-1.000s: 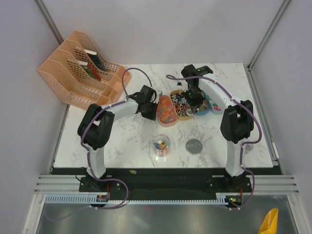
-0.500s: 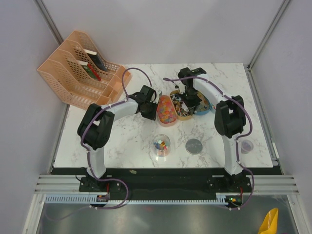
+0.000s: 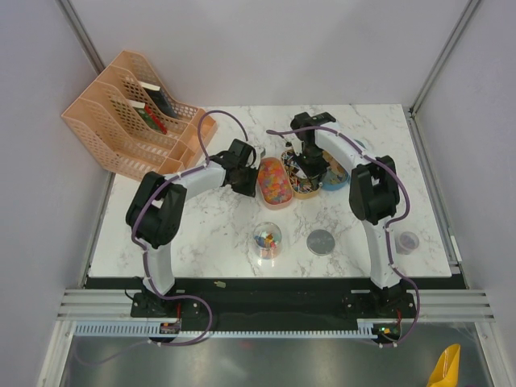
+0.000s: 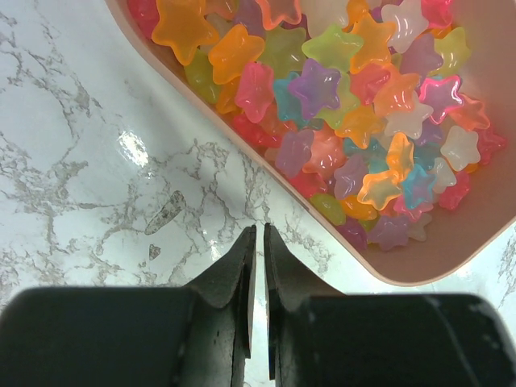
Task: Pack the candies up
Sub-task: Scoop the fake candies from the storage box.
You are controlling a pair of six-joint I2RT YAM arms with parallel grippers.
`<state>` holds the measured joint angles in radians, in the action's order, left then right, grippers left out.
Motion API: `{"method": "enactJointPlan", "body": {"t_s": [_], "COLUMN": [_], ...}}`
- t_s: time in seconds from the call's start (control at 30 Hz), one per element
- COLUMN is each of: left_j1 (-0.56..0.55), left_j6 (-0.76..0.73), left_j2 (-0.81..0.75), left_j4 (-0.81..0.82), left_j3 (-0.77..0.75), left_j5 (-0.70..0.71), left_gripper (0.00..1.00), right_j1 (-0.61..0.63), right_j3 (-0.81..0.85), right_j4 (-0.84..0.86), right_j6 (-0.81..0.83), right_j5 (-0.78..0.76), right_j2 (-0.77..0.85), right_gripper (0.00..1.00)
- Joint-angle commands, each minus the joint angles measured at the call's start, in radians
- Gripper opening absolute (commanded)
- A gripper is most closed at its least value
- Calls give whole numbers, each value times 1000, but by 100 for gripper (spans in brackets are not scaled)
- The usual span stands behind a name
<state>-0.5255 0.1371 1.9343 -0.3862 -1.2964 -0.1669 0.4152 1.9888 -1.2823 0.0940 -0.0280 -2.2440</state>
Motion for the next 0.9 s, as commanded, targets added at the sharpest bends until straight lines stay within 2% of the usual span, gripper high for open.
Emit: {"method": "enactJointPlan", "body": {"t_s": [0.0, 0.2, 0.4, 0.87], "left_j1": [1, 2, 4, 4], "left_j6": [-11, -21, -24, -37], "left_j2": [-46, -61, -69, -98], "left_j4": [26, 24, 20, 17], "left_j3": [-4, -3, -4, 23], "left_j5": [6, 14, 17, 40], "left_gripper": [14, 14, 15, 15], "right_j1": [2, 5, 27, 27], "right_j3": [53, 107, 127, 51], "right_j4": [25, 9, 15, 17], "right_j6": [44, 50, 65, 128], "right_j5": [-35, -49, -49, -26], "right_j2": [-48, -31, -94, -131], "right_gripper": [0, 0, 0, 0]}}
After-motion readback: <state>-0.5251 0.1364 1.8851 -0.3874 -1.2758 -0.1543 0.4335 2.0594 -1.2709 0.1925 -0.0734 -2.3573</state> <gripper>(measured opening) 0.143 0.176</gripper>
